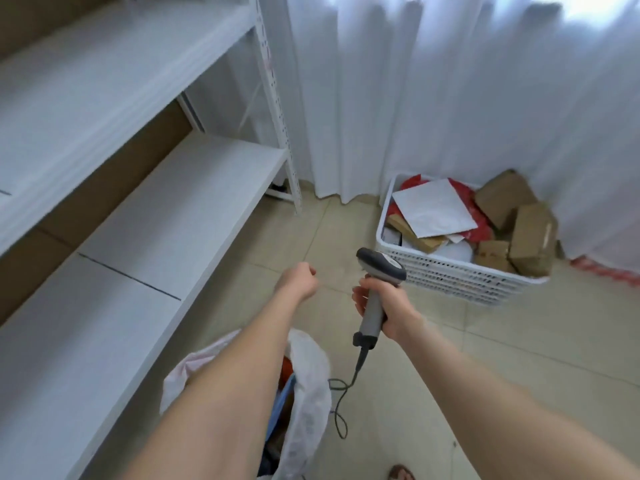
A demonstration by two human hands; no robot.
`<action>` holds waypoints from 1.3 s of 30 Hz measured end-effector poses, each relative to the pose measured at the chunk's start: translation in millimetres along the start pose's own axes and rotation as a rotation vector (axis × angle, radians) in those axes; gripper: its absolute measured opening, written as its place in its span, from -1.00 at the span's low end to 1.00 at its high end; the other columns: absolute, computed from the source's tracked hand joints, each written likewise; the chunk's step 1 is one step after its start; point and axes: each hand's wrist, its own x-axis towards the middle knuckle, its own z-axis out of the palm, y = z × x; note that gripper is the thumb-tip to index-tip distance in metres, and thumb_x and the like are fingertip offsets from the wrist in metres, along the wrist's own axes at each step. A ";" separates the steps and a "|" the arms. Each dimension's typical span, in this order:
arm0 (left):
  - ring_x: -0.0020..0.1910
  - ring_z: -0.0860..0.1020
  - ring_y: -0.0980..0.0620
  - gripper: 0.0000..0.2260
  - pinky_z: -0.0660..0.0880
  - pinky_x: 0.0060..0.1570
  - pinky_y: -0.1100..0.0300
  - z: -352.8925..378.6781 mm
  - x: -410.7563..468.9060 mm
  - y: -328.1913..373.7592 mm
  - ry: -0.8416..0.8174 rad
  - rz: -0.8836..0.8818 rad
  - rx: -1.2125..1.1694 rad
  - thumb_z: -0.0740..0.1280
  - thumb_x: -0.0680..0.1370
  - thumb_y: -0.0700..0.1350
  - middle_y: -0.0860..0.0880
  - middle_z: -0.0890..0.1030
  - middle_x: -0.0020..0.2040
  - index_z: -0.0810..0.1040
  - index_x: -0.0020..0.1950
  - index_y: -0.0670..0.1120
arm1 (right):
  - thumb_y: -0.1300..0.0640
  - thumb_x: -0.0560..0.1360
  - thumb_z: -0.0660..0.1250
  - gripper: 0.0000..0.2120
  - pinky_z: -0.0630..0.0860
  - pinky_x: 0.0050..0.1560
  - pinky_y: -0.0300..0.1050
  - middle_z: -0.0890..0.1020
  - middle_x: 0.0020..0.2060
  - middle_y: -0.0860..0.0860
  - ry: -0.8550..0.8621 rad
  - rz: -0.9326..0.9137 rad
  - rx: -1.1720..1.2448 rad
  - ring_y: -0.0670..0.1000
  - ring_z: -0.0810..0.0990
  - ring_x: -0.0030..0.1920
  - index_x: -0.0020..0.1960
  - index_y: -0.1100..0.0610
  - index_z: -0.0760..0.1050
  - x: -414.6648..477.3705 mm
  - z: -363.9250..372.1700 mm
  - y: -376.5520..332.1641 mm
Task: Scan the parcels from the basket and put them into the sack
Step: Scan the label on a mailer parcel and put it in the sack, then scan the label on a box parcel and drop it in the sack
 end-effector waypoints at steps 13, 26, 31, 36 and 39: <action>0.16 0.52 -0.13 -0.79 0.42 0.13 0.16 14.9 65.8 316.7 -0.027 0.252 0.087 0.23 0.54 -0.20 -0.09 0.60 0.12 0.60 0.11 -0.09 | 0.29 0.49 0.37 -0.96 0.58 -0.22 -0.10 0.65 -0.38 0.11 0.094 -0.075 0.243 0.02 0.61 -0.37 -0.11 0.24 0.52 73.4 -152.1 -232.0; 0.26 0.48 -0.08 -0.63 0.44 0.21 0.11 94.4 215.9 471.8 -0.245 0.270 0.112 0.24 0.58 -0.20 -0.10 0.49 0.32 0.41 0.39 -0.09 | 0.22 0.45 0.44 -0.82 0.58 -0.25 -0.11 0.69 -0.31 0.10 0.298 0.023 0.273 0.00 0.65 -0.34 0.02 0.27 0.59 226.1 -262.7 -342.9; 0.30 0.45 -0.10 -0.62 0.41 0.29 0.04 130.3 285.3 520.4 -0.324 0.283 0.124 0.26 0.58 -0.17 -0.12 0.46 0.35 0.40 0.40 -0.10 | 0.23 0.44 0.45 -0.87 0.58 -0.32 -0.14 0.68 -0.38 0.07 0.384 0.034 0.301 -0.03 0.66 -0.40 -0.05 0.24 0.58 298.2 -292.5 -369.3; 0.30 0.46 -0.09 -0.59 0.41 0.23 0.13 183.2 315.5 557.9 -0.424 0.295 0.174 0.29 0.55 -0.15 -0.12 0.49 0.33 0.40 0.40 -0.14 | 0.23 0.46 0.43 -0.93 0.54 -0.32 -0.13 0.66 -0.34 0.07 0.481 0.080 0.347 -0.02 0.63 -0.35 -0.10 0.22 0.56 335.0 -341.7 -377.1; 0.24 0.49 -0.09 -0.53 0.42 0.17 0.14 215.1 322.1 577.8 -0.477 0.283 0.177 0.37 0.49 -0.11 -0.14 0.53 0.27 0.39 0.38 -0.15 | 0.25 0.45 0.42 -0.93 0.54 -0.36 -0.13 0.63 -0.36 0.06 0.559 0.100 0.356 -0.03 0.62 -0.39 -0.14 0.22 0.54 349.9 -372.5 -379.6</action>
